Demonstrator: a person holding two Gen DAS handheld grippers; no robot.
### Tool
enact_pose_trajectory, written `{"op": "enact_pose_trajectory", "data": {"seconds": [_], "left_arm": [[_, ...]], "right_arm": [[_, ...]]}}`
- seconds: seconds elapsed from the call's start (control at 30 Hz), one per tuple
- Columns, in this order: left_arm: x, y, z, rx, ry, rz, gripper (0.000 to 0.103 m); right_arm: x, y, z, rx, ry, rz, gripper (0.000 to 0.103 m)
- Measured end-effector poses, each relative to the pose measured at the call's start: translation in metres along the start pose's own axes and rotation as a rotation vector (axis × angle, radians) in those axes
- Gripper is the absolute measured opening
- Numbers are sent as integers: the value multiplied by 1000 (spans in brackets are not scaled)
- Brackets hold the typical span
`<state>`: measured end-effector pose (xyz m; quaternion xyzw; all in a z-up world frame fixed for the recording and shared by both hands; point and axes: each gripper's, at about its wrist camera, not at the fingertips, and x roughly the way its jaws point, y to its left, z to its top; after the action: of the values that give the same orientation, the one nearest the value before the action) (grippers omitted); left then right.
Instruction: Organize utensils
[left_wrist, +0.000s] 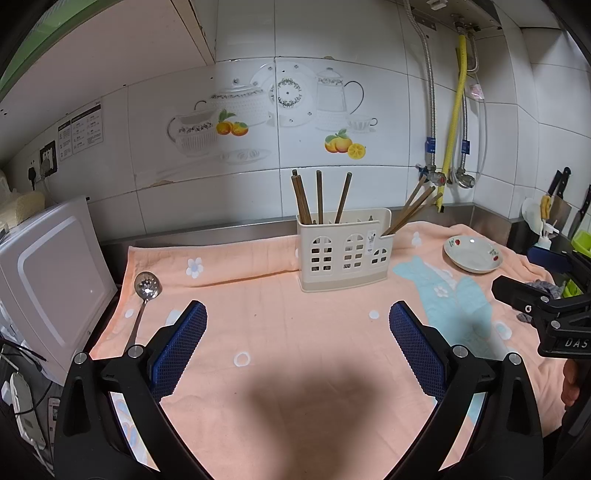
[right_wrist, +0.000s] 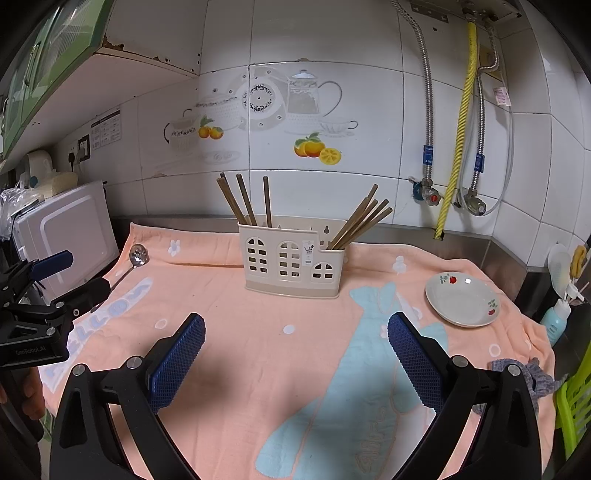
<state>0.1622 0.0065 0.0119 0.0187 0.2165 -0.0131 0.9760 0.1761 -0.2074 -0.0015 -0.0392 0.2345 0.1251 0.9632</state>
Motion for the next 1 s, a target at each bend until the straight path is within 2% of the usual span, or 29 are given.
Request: {"op": "enact_pose_trajectory", "data": {"seconds": [1.0], "left_arm": [[1, 0, -1, 2, 1, 0, 98]], "right_arm": [[2, 3, 0, -4, 4, 7, 96]]}}
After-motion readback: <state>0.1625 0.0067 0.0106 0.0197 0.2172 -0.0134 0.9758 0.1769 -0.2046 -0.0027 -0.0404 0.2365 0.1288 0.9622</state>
